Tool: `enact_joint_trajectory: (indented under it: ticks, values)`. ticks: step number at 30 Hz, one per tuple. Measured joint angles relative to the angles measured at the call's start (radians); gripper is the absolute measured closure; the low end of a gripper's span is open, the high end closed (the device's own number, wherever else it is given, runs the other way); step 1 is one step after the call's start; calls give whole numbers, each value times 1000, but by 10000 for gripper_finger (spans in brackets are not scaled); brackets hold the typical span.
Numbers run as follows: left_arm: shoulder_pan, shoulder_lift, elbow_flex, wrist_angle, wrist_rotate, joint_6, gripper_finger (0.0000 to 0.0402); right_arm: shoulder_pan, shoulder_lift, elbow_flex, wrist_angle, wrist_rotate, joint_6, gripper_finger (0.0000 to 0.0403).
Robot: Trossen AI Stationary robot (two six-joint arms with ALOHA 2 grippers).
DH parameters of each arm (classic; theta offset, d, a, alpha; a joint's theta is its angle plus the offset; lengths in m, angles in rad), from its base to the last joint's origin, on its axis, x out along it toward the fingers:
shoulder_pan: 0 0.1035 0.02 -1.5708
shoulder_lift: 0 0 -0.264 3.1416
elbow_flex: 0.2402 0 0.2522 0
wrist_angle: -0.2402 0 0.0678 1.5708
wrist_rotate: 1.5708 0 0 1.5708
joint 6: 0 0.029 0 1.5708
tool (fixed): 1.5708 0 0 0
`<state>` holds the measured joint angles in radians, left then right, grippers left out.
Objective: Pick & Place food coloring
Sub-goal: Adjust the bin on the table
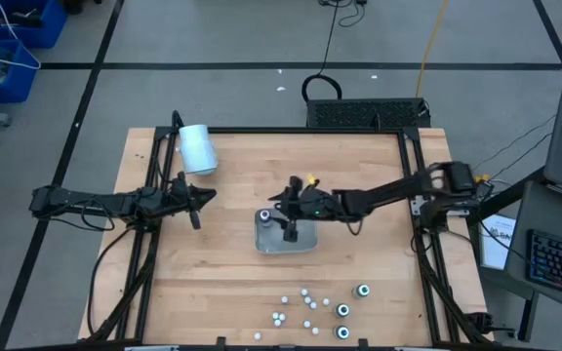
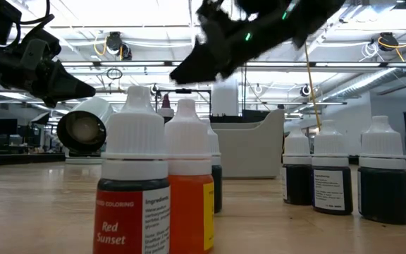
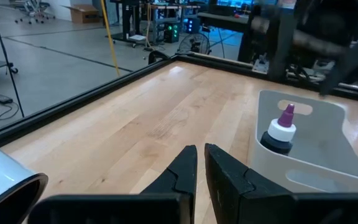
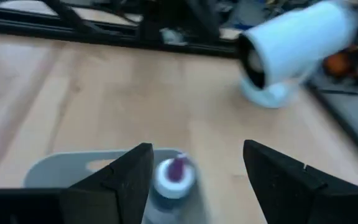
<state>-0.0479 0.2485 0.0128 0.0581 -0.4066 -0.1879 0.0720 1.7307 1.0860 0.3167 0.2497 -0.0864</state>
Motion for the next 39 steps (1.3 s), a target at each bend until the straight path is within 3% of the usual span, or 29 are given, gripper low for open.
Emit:
enact_joint_trajectory:
  ticks: [5,8,12,18,30,35,39]
  values:
    - [0,0,0,-1,16,0,364,42,-161,1,-269,173,25,163]
    - [0,0,0,-1,17,0,364,55,-220,1,-409,225,91,163]
    - [1,0,0,-1,17,0,364,54,-240,1,-510,215,161,163]
    - [1,0,0,-2,17,-5,364,4,-172,0,-530,37,157,163]
    - [1,0,0,-2,14,61,364,-60,-42,0,-570,33,55,166]
    - [1,0,0,-2,14,62,364,-60,-27,0,-586,33,45,194]
    - [1,0,0,-2,13,55,364,-60,-27,1,-596,33,45,239]
